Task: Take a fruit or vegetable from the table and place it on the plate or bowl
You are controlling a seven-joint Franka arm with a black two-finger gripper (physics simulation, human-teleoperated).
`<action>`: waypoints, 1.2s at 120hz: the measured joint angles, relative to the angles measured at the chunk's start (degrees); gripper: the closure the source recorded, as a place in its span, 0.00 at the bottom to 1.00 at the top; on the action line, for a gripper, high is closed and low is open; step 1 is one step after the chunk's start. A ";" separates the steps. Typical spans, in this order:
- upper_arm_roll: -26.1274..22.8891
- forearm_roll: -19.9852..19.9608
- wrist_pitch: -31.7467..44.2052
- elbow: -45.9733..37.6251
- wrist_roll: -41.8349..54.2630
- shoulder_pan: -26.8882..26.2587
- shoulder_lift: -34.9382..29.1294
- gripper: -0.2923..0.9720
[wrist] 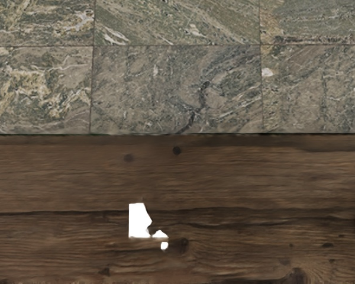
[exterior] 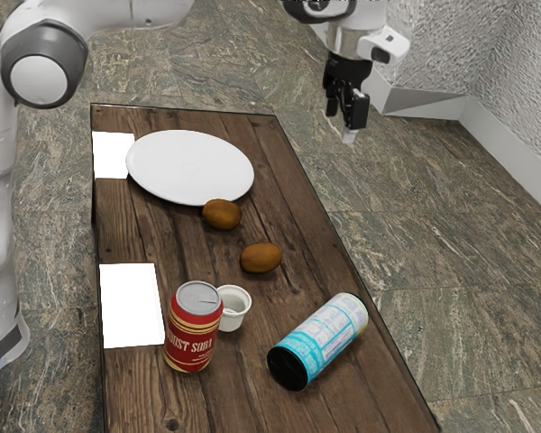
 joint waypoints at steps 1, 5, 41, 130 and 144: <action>0.01 0.01 -0.01 0.01 0.00 0.01 0.08 0.23; 0.05 0.01 -0.03 0.04 -0.01 0.06 0.41 0.23; -1.14 -1.32 -5.48 -0.40 0.49 0.11 -0.11 0.23; -3.63 -8.96 18.71 -44.78 0.75 0.21 -16.91 0.23; -4.17 -9.11 21.14 -47.47 0.97 0.14 -17.56 0.23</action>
